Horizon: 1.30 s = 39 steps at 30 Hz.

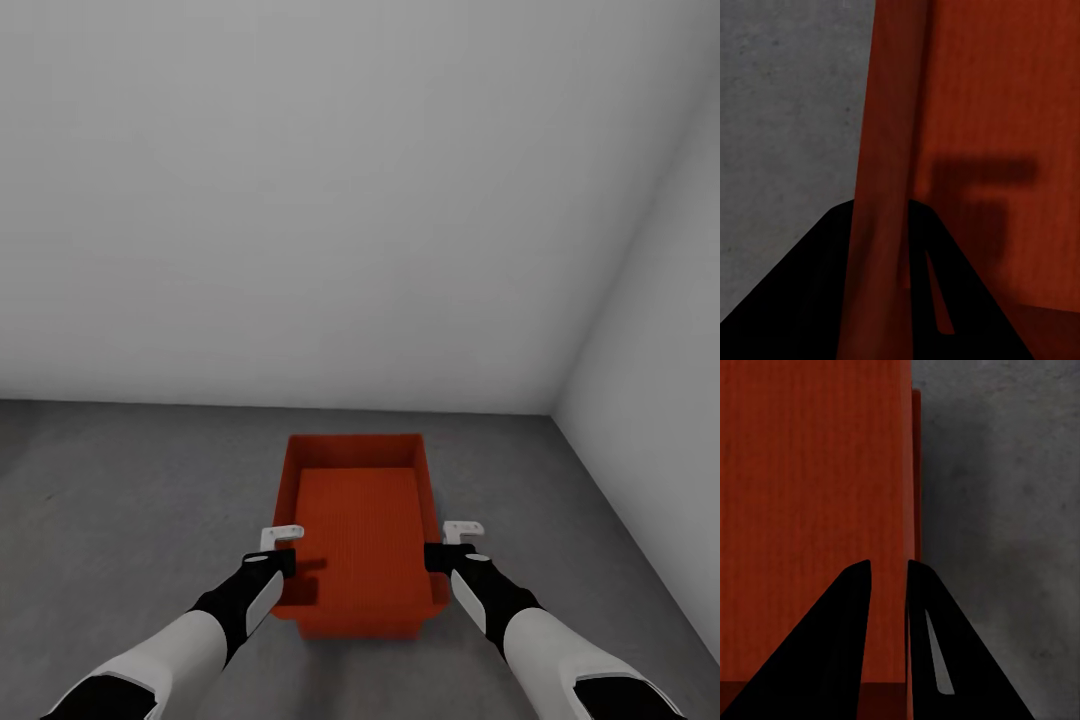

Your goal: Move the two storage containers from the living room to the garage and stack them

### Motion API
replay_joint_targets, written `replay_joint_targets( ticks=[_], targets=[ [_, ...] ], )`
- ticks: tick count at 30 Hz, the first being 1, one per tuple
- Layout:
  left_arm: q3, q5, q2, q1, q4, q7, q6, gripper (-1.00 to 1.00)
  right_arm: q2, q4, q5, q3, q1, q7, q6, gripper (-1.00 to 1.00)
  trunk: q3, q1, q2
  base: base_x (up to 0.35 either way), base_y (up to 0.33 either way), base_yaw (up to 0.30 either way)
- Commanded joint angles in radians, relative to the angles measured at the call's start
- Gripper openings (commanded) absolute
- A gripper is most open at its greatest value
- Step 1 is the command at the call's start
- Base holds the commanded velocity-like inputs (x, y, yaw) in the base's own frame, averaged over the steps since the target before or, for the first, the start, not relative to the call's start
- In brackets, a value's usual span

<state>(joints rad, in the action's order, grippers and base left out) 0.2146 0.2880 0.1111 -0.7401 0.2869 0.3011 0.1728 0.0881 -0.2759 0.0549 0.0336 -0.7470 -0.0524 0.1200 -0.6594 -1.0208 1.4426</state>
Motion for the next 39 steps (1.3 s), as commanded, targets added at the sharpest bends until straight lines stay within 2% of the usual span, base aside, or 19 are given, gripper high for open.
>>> replay_joint_targets(
  ticks=[1,9,33,39],
  targets=[
    [-0.06,-0.021,-0.047,-0.001,0.006,0.009,-0.003,-1.0,-0.001,0.0,0.005,-0.026,0.0,0.0,0.006,-1.0,-0.001,0.0,0.0,0.272,0.0,0.0],
    [-0.06,-0.021,-0.047,-0.001,0.006,0.009,-0.004,-1.0,-0.001,0.0,0.005,-0.026,0.0,0.0,0.006,-1.0,-0.001,0.0,0.0,0.2,0.0,0.0],
    [-0.06,-0.02,-0.044,-0.001,0.005,0.009,-0.004,-1.0,-0.002,-0.001,0.005,-0.026,0.0,0.0,0.006,-1.0,-0.001,0.0,0.0,0.006,0.0,0.0],
    [-0.06,-0.02,-0.044,-0.001,0.006,0.009,-0.004,-1.0,-0.002,0.0,0.005,-0.026,0.0,0.0,0.006,-1.0,-0.02,-0.023,0.042,0.0,0.0,0.0]
  ],
)
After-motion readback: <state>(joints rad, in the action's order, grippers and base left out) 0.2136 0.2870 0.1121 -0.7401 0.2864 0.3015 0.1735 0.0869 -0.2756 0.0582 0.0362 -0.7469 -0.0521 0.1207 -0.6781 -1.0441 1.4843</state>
